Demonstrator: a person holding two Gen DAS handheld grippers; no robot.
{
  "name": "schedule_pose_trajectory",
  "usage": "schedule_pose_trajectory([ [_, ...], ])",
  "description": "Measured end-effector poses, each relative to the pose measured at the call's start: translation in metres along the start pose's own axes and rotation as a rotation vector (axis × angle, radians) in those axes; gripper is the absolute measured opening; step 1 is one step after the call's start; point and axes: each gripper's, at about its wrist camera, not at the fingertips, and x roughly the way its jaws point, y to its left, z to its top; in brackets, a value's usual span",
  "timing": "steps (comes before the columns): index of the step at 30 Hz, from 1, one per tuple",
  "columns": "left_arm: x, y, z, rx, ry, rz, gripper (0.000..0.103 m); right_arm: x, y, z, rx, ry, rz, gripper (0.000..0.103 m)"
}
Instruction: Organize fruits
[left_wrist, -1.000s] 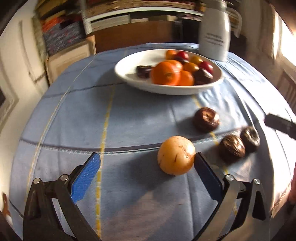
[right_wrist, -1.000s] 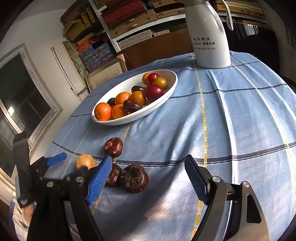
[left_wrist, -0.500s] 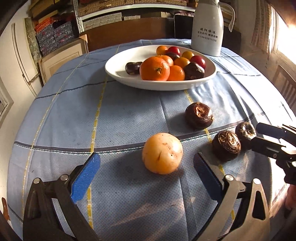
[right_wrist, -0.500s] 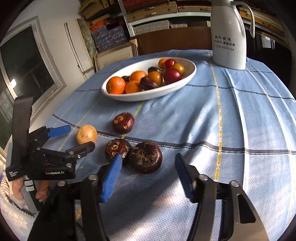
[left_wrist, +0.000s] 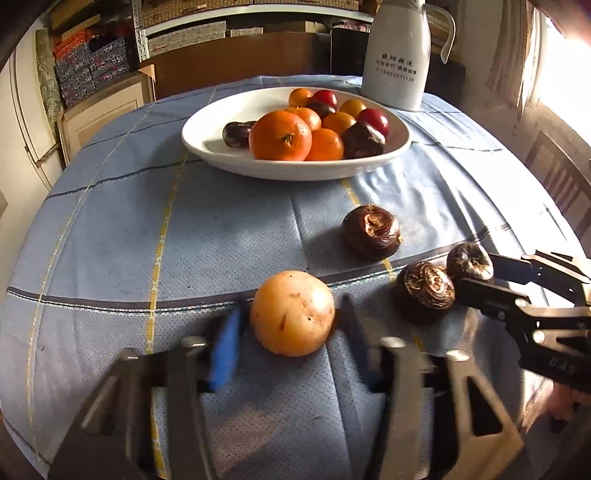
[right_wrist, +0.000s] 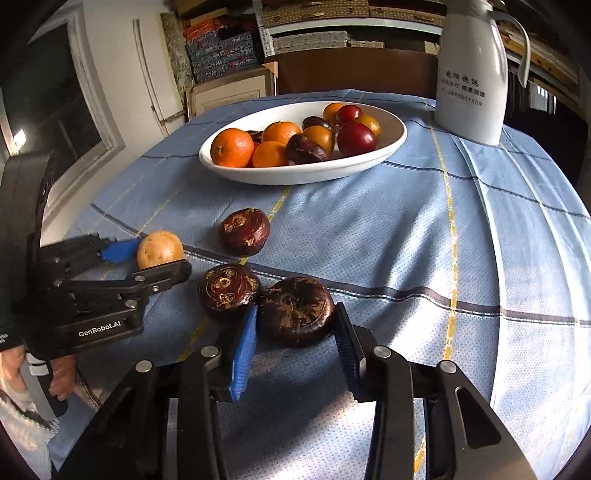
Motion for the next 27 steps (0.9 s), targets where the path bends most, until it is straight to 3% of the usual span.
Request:
schedule_pose_trajectory([
  [7,-0.004,0.004,-0.002,-0.027,-0.011,-0.016,0.041,-0.008,-0.025,0.0,0.125,-0.034,0.03,0.041],
  [14,-0.011,0.009,0.001,-0.05,-0.048,0.028,0.041,-0.012,-0.027,0.0,0.135,-0.058,0.036,0.041],
  [17,-0.019,0.012,0.01,-0.064,-0.074,0.004,0.041,-0.019,-0.028,0.002,0.145,-0.092,0.064,0.041],
  [22,-0.025,0.028,0.058,-0.098,-0.132,0.017,0.042,-0.027,-0.029,0.031,0.138,-0.126,0.093,0.041],
  [27,-0.01,0.048,0.107,-0.166,-0.15,-0.001,0.046,-0.016,-0.032,0.085,0.138,-0.154,0.066,0.041],
])
